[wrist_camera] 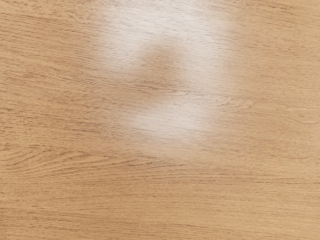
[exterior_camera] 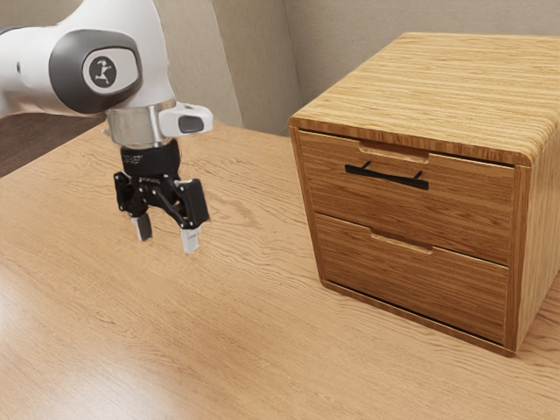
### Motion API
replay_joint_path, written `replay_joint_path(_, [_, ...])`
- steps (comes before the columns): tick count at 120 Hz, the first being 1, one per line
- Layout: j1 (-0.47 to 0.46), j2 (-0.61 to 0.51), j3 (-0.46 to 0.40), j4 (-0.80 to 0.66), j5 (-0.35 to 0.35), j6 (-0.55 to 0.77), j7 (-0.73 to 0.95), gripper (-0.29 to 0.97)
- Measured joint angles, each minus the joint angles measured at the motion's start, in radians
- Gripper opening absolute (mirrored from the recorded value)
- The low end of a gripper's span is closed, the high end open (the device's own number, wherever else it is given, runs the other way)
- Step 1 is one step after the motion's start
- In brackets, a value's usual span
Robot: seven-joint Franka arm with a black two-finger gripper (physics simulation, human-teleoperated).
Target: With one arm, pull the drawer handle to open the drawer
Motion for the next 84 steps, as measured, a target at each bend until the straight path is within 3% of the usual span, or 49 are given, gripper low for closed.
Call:
replay_joint_path(31, [0.127,-0.008,0.023,0.004,-0.019,0.175,0.007,0.68])
replay_joint_path(47, [0.151,-0.121,0.000,0.079,-0.044,0.175,-0.069,0.68])
replay_joint_path(59, [0.048,-0.081,-0.074,0.084,-0.047,0.231,-0.239,0.68])
replay_joint_path(84, [-0.141,0.005,-0.098,0.083,-0.047,0.396,-0.539,0.68])
